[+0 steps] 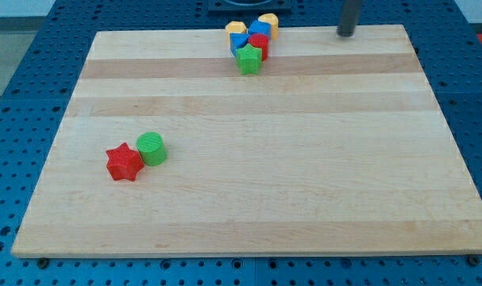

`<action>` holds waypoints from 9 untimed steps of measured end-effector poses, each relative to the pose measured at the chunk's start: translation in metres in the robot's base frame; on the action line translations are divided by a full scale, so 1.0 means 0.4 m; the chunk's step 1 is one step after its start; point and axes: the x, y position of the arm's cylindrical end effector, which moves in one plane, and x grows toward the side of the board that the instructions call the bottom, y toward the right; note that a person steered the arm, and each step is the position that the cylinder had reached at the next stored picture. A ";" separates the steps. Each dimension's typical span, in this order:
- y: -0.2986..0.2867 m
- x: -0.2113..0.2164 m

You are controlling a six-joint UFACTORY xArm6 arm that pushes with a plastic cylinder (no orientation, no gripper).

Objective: Move the green star below the blue triangle

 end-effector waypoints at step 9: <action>-0.511 0.251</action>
